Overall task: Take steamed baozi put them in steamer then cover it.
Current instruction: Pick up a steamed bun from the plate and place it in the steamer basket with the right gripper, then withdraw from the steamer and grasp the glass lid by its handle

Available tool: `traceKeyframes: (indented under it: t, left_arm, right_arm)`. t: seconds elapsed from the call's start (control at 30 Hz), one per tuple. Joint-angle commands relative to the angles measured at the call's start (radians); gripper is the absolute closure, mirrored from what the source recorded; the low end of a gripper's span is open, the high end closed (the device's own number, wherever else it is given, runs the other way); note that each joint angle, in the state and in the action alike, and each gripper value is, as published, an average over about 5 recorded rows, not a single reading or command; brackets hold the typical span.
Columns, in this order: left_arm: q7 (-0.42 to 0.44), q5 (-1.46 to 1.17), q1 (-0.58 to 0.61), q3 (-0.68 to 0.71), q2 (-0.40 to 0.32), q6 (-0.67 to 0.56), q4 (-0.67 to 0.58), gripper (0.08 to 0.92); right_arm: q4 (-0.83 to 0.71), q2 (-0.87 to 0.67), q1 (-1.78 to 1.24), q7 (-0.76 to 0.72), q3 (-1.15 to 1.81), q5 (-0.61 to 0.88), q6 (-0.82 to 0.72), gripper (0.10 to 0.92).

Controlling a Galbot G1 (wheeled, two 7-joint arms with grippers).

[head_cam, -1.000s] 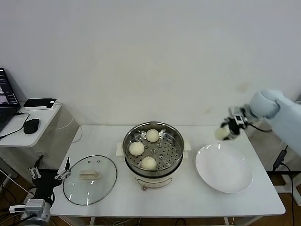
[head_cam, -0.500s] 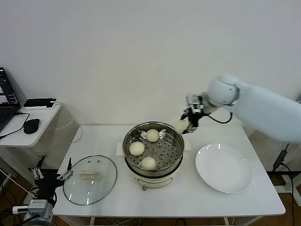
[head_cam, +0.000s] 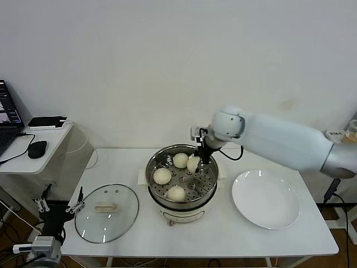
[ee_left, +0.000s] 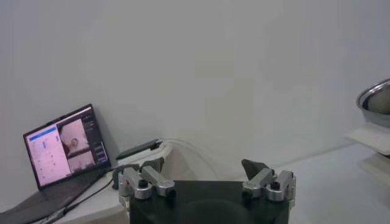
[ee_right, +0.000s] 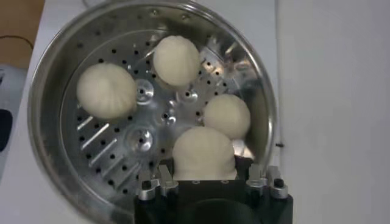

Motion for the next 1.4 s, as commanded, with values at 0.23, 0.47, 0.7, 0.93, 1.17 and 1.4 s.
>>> traceKeyframes:
  t: [0.23,0.47,0.7,0.93,1.17,1.4]
  left_arm:
    - [0.0,-0.003,-0.011,0.001,0.006,0.0,0.014,0.177]
    - [0.0,-0.002,-0.011,0.002,0.003,0.001,0.015,0.177]
    - [0.0,-0.002,-0.008,0.0,-0.001,0.001,0.011,0.177]
    - [0.0,-0.003,-0.006,-0.006,0.001,0.001,0.01,0.177]
    - [0.0,-0.006,-0.013,-0.004,0.001,0.001,0.02,0.177]
    - [0.001,-0.003,-0.019,0.009,-0.001,0.001,0.023,0.177]
  right_arm:
    - [-0.031,0.042,-0.078,0.046,-0.017,-0.007,-0.059,0.406]
    - [-0.016,0.025,-0.082,0.036,-0.009,-0.014,-0.064,0.406]
    - [-0.01,0.014,-0.081,0.035,-0.004,-0.016,-0.064,0.392]
    - [0.017,-0.01,-0.069,0.031,0.028,-0.002,-0.062,0.236]
    - [0.14,-0.11,-0.078,0.106,0.121,0.02,-0.047,0.203]
    - [0.317,-0.263,-0.284,0.365,0.338,0.01,-0.024,0.203]
